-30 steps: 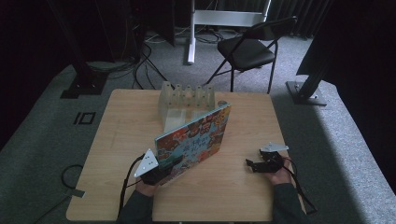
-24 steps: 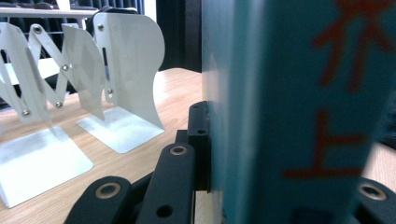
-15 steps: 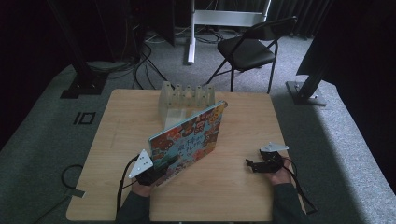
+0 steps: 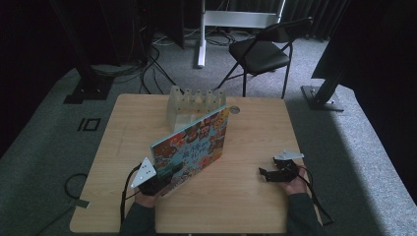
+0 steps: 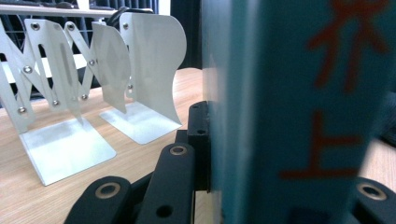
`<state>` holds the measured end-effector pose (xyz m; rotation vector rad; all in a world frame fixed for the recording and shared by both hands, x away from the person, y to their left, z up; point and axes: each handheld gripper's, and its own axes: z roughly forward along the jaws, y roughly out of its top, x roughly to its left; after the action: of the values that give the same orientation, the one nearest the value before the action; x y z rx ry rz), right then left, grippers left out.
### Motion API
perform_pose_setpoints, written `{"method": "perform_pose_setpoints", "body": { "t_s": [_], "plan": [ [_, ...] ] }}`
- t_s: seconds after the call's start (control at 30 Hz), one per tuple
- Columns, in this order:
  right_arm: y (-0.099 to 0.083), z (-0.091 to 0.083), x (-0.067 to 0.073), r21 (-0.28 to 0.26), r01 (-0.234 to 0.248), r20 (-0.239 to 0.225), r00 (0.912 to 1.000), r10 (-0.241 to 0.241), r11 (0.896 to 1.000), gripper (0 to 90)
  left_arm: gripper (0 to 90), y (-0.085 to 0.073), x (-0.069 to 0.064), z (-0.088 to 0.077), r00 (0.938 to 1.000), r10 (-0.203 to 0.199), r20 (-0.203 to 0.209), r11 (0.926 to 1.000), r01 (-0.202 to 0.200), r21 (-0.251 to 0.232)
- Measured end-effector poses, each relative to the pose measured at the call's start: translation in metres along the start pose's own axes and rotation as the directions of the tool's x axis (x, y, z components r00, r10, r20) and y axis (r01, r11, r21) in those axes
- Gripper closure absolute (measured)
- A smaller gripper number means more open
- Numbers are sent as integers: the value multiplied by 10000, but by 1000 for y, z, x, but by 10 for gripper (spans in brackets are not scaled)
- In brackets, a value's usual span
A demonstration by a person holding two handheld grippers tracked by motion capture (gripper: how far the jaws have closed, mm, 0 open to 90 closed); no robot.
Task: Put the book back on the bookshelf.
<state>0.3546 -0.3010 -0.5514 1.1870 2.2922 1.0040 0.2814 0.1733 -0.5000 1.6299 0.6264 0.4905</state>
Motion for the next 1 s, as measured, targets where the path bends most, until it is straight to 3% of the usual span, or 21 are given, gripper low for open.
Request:
{"method": "perform_pose_setpoints", "body": {
  "t_s": [1.0],
  "plan": [
    [0,0,0,-4,1,2,10000,-1,10000,169,808,0,11,-16,9968,-124,-793,9999,120,-52]
  ]
}}
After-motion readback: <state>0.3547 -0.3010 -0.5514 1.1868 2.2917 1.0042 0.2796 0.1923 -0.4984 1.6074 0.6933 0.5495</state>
